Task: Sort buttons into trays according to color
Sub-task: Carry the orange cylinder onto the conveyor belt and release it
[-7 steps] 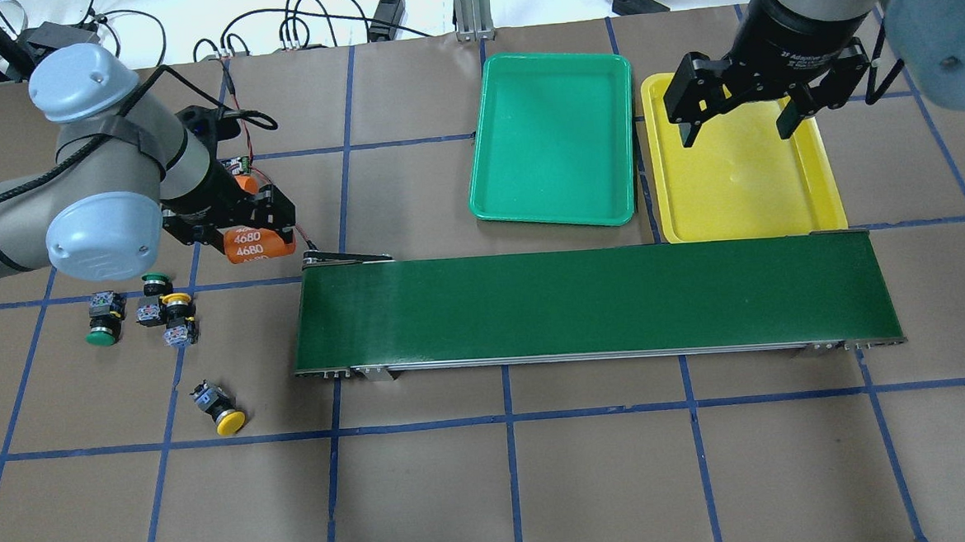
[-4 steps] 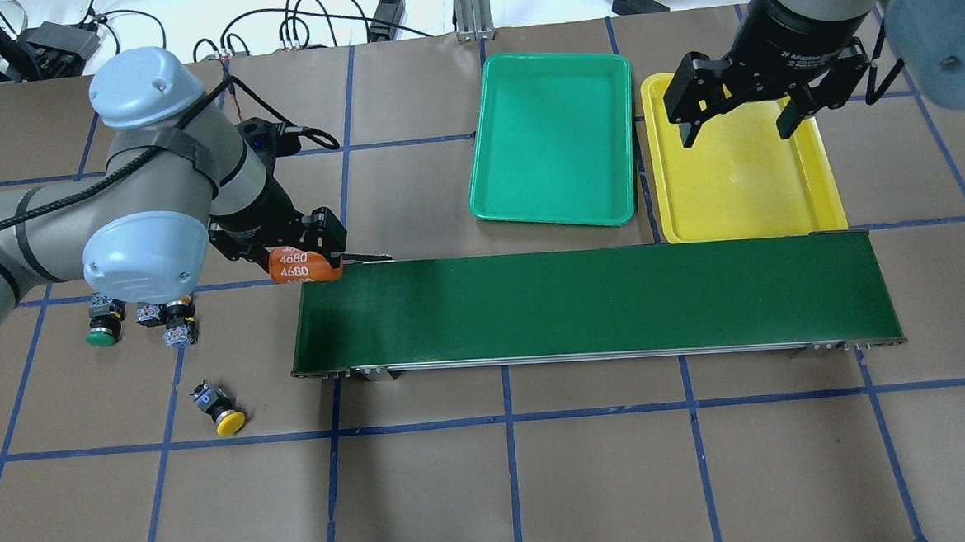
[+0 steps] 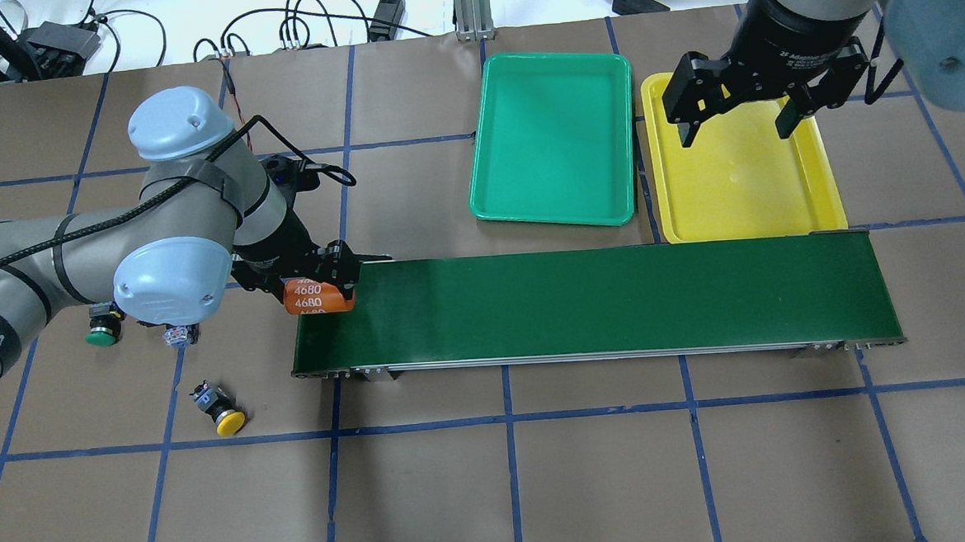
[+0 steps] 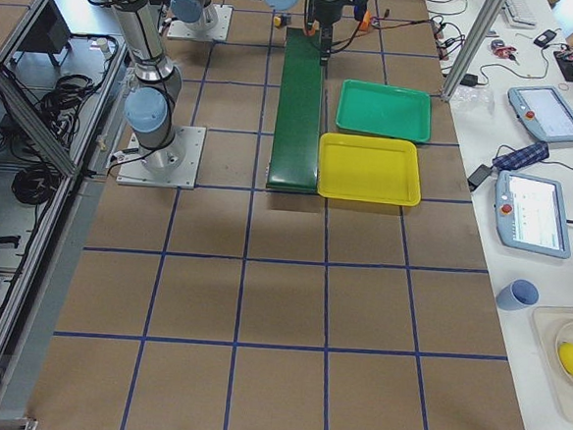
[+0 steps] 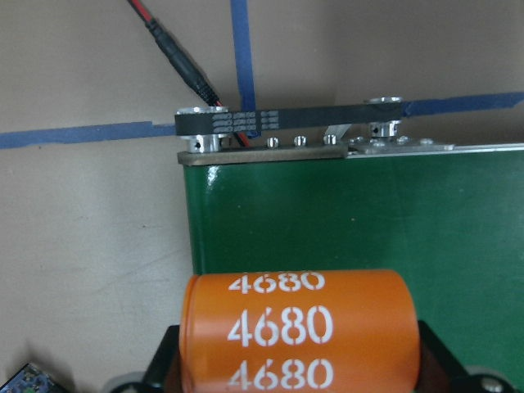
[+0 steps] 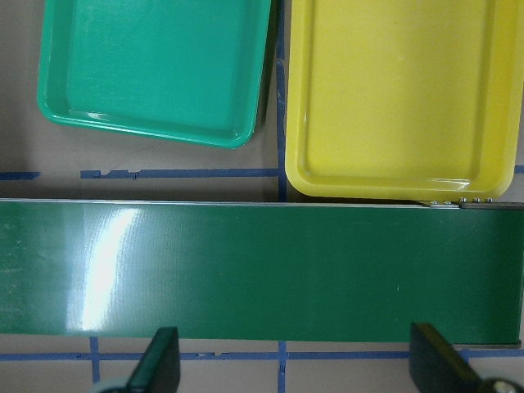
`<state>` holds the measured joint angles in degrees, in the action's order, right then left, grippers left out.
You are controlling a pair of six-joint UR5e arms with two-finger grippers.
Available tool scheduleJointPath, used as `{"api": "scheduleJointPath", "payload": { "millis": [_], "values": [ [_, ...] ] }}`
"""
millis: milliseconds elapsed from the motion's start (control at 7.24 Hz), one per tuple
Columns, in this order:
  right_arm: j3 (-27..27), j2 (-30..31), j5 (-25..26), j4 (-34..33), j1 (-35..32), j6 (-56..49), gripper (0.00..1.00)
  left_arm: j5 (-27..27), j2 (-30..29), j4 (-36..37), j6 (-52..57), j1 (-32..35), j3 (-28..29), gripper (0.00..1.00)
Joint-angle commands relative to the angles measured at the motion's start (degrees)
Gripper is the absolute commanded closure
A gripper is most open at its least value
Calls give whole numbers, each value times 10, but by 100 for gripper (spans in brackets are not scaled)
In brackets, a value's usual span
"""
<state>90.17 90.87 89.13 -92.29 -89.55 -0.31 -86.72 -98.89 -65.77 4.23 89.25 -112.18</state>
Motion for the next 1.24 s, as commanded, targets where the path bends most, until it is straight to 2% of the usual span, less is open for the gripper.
{"api": "scheduleJointPath", "payload": {
  "millis": [0, 138, 276, 553, 829, 1105],
  "values": [
    [0, 0, 0, 0, 0, 1, 0, 0, -4, 0, -1, 0, -1, 89],
    [0, -1, 0, 1, 3, 0, 0, 1, -5, 0, -1, 0, -1, 64],
    [8, 0, 0, 0, 3, 1, 0, 2, -5, -1, -11, 0, -2, 49],
    [13, 1, 0, -1, 3, 1, 0, 2, -5, -2, -12, 3, -1, 0],
    [13, 3, 0, 0, 4, -1, 0, 2, -2, -3, -12, 6, -1, 0],
    [14, 3, 0, 0, 4, -1, 0, 2, 36, -21, -12, 7, 14, 0]
  ]
}}
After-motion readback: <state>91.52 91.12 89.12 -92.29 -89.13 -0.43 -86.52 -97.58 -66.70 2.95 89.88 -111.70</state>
